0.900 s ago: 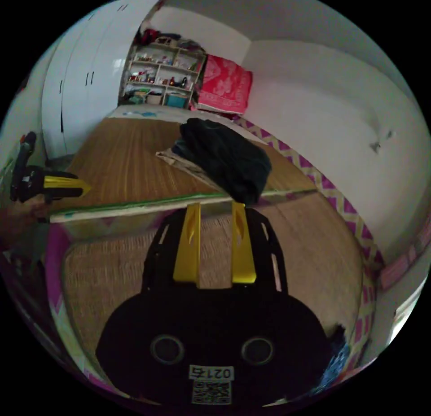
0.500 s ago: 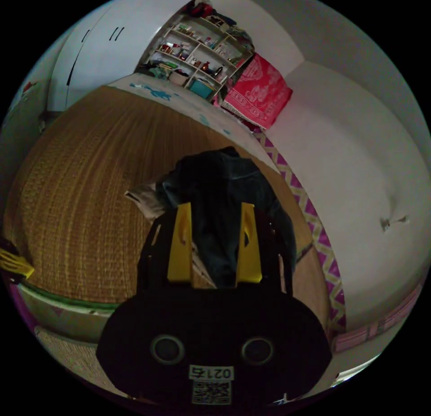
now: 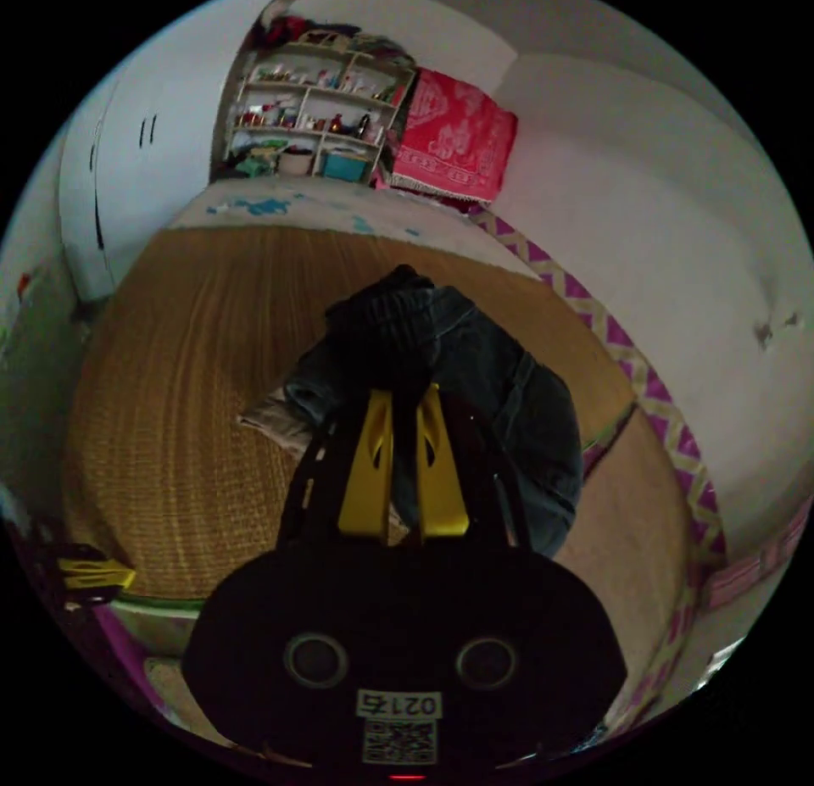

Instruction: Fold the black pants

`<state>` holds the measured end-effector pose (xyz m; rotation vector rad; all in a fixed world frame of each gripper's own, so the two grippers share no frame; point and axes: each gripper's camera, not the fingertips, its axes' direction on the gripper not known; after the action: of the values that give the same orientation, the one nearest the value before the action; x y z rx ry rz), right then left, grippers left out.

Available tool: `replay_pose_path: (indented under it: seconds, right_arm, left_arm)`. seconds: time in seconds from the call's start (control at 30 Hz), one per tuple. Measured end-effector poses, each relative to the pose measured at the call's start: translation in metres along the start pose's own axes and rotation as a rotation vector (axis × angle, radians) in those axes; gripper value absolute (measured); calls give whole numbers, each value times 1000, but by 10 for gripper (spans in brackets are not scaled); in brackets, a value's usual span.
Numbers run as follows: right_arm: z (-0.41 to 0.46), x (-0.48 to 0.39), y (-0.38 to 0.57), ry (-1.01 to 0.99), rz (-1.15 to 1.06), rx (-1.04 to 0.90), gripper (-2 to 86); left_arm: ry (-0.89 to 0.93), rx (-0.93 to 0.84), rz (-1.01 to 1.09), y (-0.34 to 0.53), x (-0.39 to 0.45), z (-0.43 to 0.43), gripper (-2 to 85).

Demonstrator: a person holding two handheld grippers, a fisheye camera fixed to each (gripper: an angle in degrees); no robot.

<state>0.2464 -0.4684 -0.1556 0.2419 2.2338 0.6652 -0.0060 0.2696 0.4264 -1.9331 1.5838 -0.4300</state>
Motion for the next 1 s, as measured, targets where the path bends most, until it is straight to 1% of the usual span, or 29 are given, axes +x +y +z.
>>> replay_pose_path:
  seconds: [0.07, 0.13, 0.27, 0.33, 0.43, 0.5, 0.57, 0.6, 0.63, 0.7, 0.77, 0.8, 0.87, 0.9, 0.97, 1.0]
  right_arm:
    - [-30, 49, 9, -84, 108, 44, 43]
    - [-51, 84, 21, -122, 191, 76, 41]
    - [-109, 158, 64, -114, 373, 143, 30]
    - [-142, 187, 87, -98, 422, 172, 24]
    - [-205, 220, 119, -8, 392, 166, 17]
    - [-243, 224, 136, 37, 340, 148, 13]
    - [-277, 201, 153, 69, 218, 78, 11]
    - [-281, 190, 157, 87, 182, 50, 11]
    - [-281, 164, 167, 124, 108, -23, 11]
    - [-271, 123, 191, 131, 47, -110, 12]
    - [-242, 63, 231, 76, 4, -193, 13]
    - [-232, 47, 241, 56, -14, -216, 14]
    - [-183, -25, 281, -55, -112, -307, 16]
    - [-171, -41, 291, -76, -129, -324, 17]
    - [-151, -83, 318, -149, -131, -296, 20]
    - [-152, -88, 323, -127, -128, -276, 20]
  left_arm:
    - [-4, 1, 1, 0, -9, -3, -10]
    - [-6, 0, 2, 1, -16, -5, -10]
    - [-5, 0, 1, 1, -32, -10, -9]
    - [-3, 1, 0, 1, -38, -12, -9]
    - [-7, 2, 2, 1, -48, -15, -10]
    - [-10, 2, 4, 1, -53, -16, -10]
    - [-18, 3, 8, 1, -60, -18, -10]
    - [-22, 4, 11, 1, -61, -19, -10]
    - [-20, 8, 10, 1, -64, -21, -10]
    - [75, -12, 29, -1, -65, -24, -10]
    - [261, 10, 22, -1, -66, -37, -9]
    - [294, 20, 18, 0, -65, -40, -9]
    - [389, 17, 12, 4, -60, -46, -9]
    - [400, 12, 17, 5, -59, -46, -9]
    - [387, -11, 25, 14, -59, -47, -9]
    - [377, -13, 27, 16, -60, -47, -9]
